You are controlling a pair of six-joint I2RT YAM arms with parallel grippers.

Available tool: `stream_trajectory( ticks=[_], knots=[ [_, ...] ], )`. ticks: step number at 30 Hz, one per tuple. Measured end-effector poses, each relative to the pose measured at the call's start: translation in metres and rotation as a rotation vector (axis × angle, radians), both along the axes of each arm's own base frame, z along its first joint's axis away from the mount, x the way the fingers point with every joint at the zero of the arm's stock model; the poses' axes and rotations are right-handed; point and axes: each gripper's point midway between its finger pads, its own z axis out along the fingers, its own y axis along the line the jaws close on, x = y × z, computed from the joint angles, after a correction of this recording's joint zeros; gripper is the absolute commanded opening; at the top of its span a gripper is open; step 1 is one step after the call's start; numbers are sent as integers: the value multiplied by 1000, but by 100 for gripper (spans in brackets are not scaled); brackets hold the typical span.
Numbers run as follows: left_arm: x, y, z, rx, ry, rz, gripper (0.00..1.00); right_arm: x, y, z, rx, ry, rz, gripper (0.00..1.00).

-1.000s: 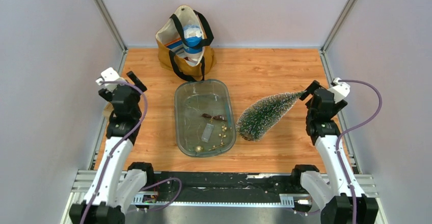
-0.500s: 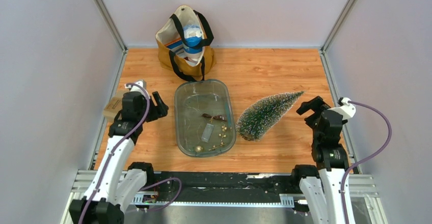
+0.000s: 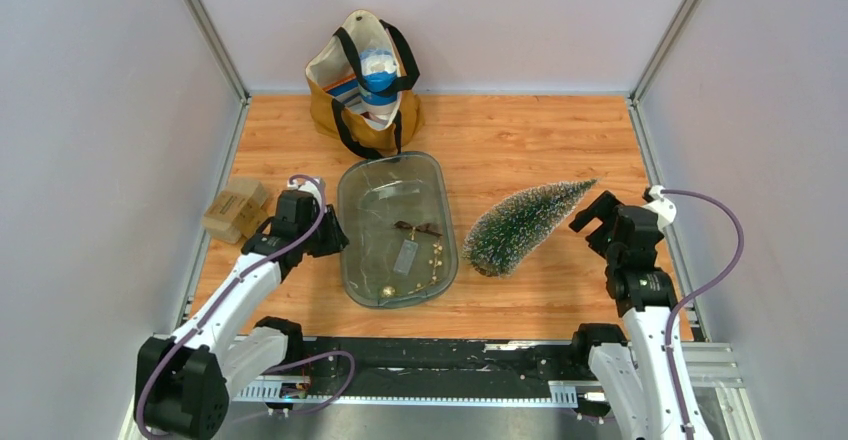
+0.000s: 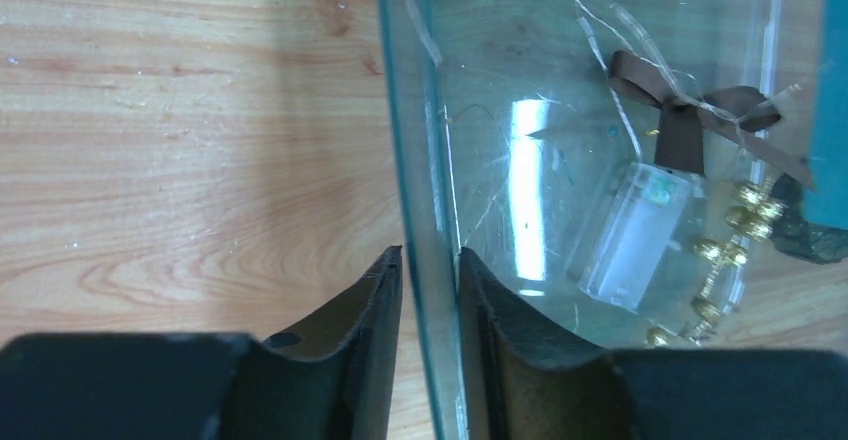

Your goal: Decorate the small christmas tree

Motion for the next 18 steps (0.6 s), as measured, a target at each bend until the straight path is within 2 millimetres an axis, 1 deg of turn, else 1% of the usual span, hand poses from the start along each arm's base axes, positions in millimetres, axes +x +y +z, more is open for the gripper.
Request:
stream_trajectory(
  ticks=[3, 5, 6, 7, 8, 10, 18],
  knots=[
    [3, 1, -6, 17, 28, 5, 24, 1, 3, -9, 8, 27, 12, 100],
    [8, 4, -6, 37, 39, 18, 19, 2, 3, -13, 10, 42, 15, 100],
    [11, 5, -4, 49, 37, 20, 15, 3, 4, -15, 12, 45, 17, 100],
    [13, 7, -2, 62, 35, 22, 14, 3, 4, -16, 13, 47, 19, 100],
    [16, 9, 1, 80, 32, 19, 7, 4, 4, -17, 14, 52, 21, 100],
    [20, 14, 6, 118, 30, 19, 0, 4, 5, -20, 16, 60, 23, 100],
    [29, 31, 12, 235, 74, 41, 1, 11, 7, -26, 24, 61, 36, 100]
  ],
)
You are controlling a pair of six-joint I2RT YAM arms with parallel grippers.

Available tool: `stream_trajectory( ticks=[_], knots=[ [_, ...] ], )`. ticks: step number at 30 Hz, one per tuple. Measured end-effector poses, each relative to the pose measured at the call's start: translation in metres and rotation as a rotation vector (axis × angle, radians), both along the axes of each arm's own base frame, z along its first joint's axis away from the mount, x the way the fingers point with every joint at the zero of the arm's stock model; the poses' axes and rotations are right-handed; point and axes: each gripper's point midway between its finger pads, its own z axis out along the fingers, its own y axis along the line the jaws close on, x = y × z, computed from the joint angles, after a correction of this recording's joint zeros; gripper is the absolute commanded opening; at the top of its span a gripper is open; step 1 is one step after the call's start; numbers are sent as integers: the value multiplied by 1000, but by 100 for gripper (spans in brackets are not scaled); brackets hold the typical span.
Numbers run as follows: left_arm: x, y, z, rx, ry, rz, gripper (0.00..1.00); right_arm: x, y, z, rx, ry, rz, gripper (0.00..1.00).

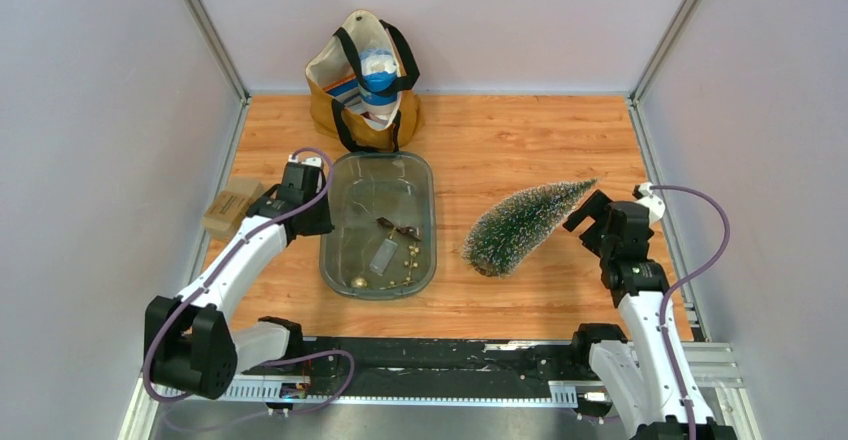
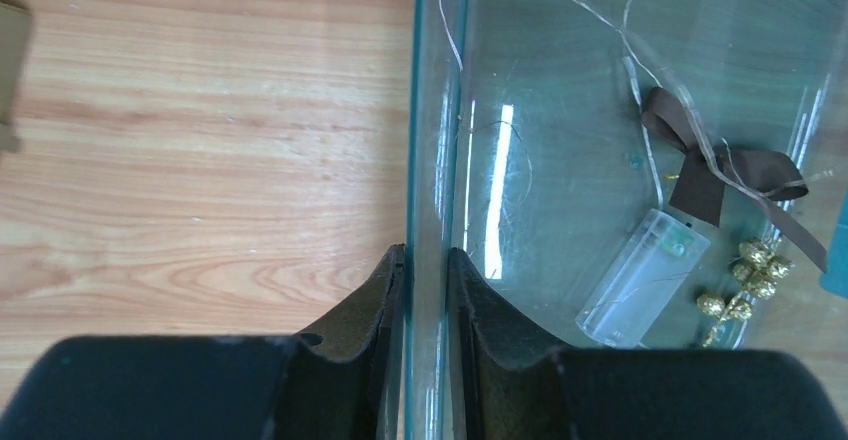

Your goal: Decorate the small christmas tree

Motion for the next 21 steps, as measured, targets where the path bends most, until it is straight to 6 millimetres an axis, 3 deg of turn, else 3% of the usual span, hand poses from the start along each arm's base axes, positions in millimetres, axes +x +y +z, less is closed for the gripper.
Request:
stream_trajectory(
  ticks=[7, 12, 16, 17, 21],
  knots=[
    [25, 26, 13, 181, 32, 20, 0, 7, 4, -14, 15, 40, 19, 100],
    [35, 37, 6, 267, 91, 2, 6, 9, 6, -24, 18, 75, 37, 100],
    [35, 42, -2, 297, 129, 4, 27, 9, 10, -24, 27, 78, 59, 100],
    [34, 43, -2, 304, 137, 7, 37, 10, 12, -24, 30, 77, 67, 100],
    [32, 51, 1, 337, 147, 35, 55, 9, 16, -25, 41, 79, 89, 100]
  ],
)
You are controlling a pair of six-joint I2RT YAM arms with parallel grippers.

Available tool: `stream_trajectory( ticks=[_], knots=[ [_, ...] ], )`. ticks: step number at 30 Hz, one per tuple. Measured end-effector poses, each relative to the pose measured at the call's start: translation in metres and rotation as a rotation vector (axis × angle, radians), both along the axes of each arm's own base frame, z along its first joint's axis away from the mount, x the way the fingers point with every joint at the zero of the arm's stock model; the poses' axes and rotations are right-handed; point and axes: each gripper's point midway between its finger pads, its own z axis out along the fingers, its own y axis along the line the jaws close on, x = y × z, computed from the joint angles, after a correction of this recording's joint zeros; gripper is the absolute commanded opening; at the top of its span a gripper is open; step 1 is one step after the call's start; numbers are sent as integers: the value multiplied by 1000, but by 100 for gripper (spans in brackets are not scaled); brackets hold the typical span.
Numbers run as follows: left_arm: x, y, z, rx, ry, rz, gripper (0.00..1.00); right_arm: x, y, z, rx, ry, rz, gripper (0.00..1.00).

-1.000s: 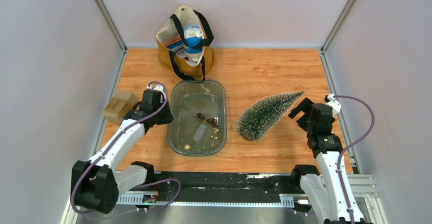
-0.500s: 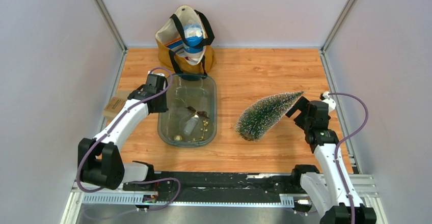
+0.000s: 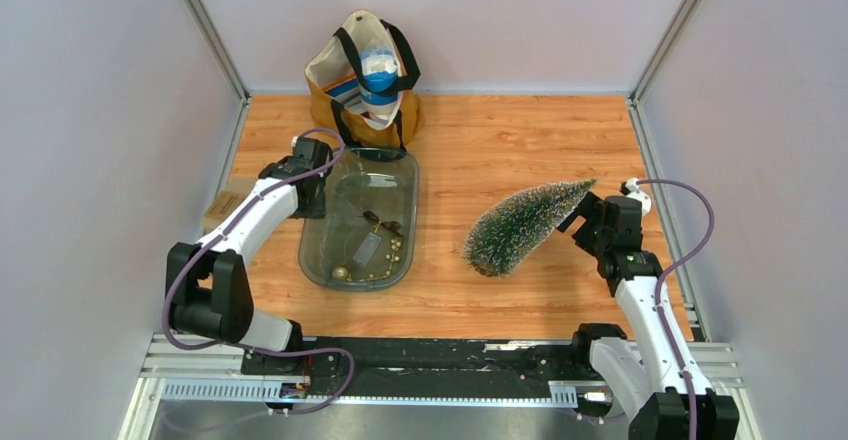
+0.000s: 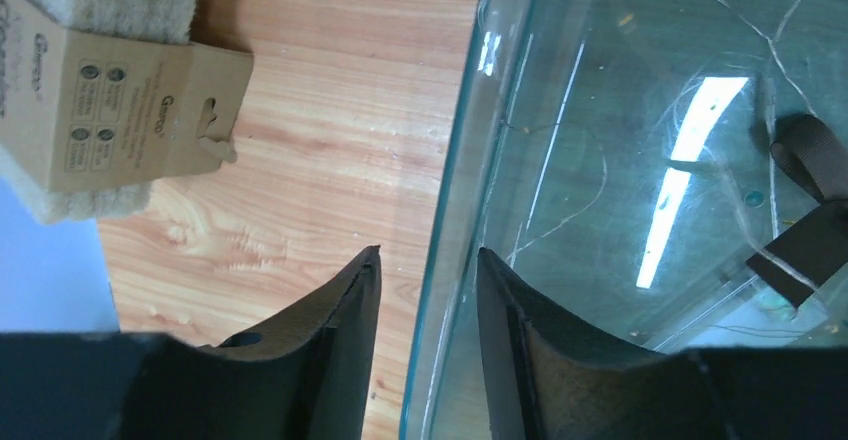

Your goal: Decorate the small christmas tree

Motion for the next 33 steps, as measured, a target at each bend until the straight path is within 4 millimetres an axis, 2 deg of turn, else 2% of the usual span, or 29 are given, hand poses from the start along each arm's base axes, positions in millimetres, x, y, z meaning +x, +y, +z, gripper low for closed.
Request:
stream_trajectory(
  ticks=[1, 3, 5, 9, 14, 17, 20, 22, 24, 28, 33],
  knots=[
    [-1, 2, 2, 10, -3, 7, 71, 0, 1, 0, 2, 2, 2, 100],
    [-2, 5, 6, 16, -12, 17, 82, -1, 1, -1, 9, 5, 2, 100],
    [-4, 6, 17, 9, -46, 26, 82, -3, 2, -2, 20, 13, -6, 100],
    [-8, 5, 53, -36, -171, 36, 83, -7, 4, -5, 50, 24, -31, 97],
    [-20, -6, 109, -149, -380, -1, 84, -27, 15, -17, 127, 52, -28, 86],
    [-28, -16, 129, -221, -450, -43, 83, -44, 29, -31, 200, 85, -5, 74],
    [-32, -32, 135, -293, -462, -100, 83, -62, 45, -47, 285, 125, 19, 63],
    [-31, -46, 135, -335, -454, -141, 82, -72, 53, -56, 329, 152, 28, 53],
    [-30, -61, 132, -373, -438, -182, 82, -79, 62, -62, 364, 175, 45, 47],
    [-29, -80, 127, -421, -419, -232, 81, -93, 87, -72, 452, 217, 101, 50],
    [-28, -90, 119, -457, -407, -248, 81, -105, 112, -83, 529, 264, 150, 50]
  ],
)
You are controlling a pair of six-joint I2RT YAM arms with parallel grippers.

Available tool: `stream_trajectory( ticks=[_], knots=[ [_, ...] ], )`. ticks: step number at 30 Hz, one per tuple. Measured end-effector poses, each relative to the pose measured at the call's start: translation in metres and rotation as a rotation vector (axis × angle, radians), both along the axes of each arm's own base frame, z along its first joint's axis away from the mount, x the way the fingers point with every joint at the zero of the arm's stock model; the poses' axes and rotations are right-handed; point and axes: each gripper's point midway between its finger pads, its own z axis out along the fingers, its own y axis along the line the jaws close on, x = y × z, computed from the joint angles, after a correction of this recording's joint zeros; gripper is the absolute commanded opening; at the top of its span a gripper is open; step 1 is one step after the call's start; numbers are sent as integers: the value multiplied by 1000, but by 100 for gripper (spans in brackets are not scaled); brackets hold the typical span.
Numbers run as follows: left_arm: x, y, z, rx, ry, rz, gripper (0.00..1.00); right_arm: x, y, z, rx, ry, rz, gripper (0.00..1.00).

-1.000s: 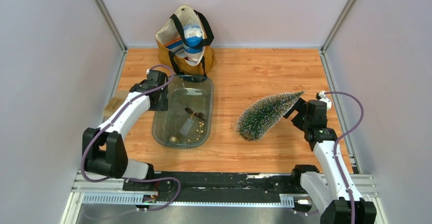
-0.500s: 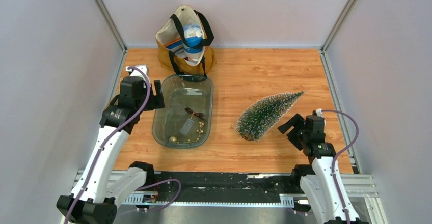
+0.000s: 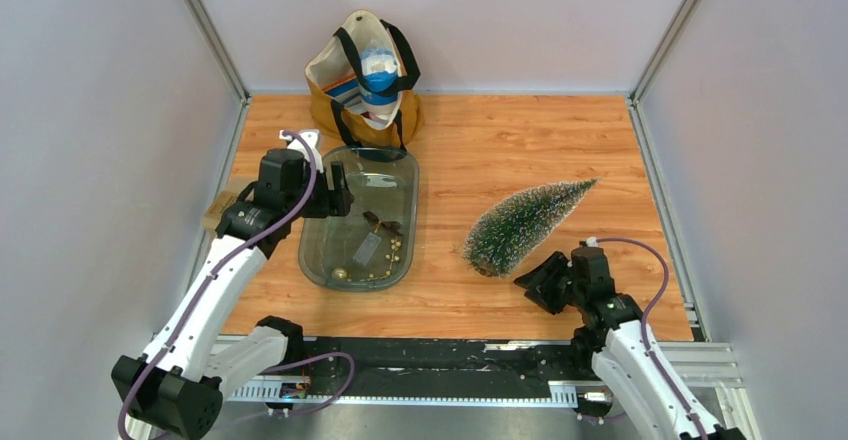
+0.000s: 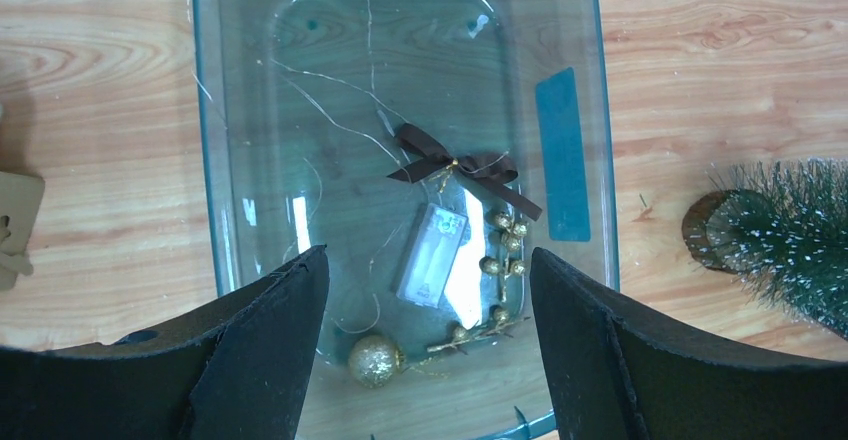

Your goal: Decorate the small christmas tree

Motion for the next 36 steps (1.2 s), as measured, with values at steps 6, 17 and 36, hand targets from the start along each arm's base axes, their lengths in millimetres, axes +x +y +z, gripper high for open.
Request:
stream_trajectory(
  ticks=[6, 17, 36],
  knots=[
    [1, -3, -6, -14, 12, -3, 81, 1, 24, 2, 78, -23, 19, 48],
    [3, -8, -12, -37, 20, -7, 80, 16, 37, 2, 127, -77, -46, 45],
    [7, -14, -19, -51, 41, -19, 79, 39, 60, 2, 131, -153, -79, 45]
  ],
)
